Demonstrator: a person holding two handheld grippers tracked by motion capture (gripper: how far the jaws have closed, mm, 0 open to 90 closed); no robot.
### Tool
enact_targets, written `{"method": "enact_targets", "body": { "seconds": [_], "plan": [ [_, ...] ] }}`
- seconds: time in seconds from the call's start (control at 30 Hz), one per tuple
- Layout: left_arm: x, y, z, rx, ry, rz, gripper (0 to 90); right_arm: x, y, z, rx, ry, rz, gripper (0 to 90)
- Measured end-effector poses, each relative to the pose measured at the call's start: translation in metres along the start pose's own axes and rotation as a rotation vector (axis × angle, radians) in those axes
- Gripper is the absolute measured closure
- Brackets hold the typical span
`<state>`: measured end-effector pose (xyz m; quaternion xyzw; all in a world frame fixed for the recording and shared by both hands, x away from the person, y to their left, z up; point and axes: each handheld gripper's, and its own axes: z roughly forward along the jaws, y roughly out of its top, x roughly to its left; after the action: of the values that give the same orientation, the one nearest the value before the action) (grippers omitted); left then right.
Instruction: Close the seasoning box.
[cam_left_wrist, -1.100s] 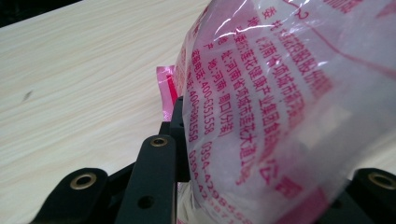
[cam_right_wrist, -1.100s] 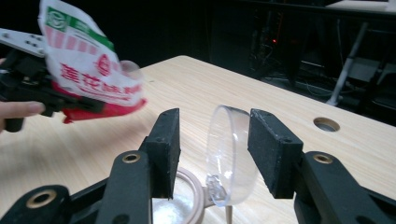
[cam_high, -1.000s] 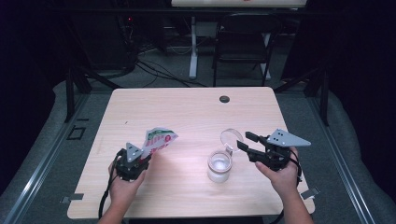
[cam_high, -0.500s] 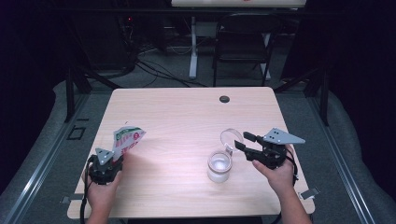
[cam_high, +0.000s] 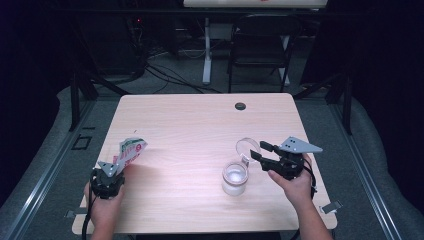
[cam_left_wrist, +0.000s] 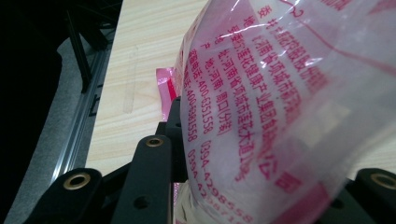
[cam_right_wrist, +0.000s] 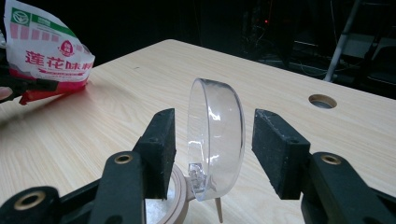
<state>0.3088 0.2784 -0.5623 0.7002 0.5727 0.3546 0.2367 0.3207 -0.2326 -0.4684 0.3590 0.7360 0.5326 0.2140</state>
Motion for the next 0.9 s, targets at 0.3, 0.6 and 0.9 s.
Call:
{"method": "enact_targets", "body": {
  "seconds": [0.3, 0.6, 0.9],
  "plan": [
    [-0.002, 0.001, -0.001, -0.007, -0.020, 0.009, 59.8, -0.002, 0.000, 0.001, 0.013, 0.016, 0.012, 54.6],
    [-0.012, 0.006, -0.007, -0.056, -0.098, 0.012, 32.8, -0.002, 0.000, 0.002, 0.015, 0.013, 0.014, 58.2],
    [-0.014, 0.009, -0.015, -0.107, -0.156, -0.001, 25.4, -0.002, 0.000, 0.002, 0.013, 0.013, 0.013, 62.7]
  ]
}}
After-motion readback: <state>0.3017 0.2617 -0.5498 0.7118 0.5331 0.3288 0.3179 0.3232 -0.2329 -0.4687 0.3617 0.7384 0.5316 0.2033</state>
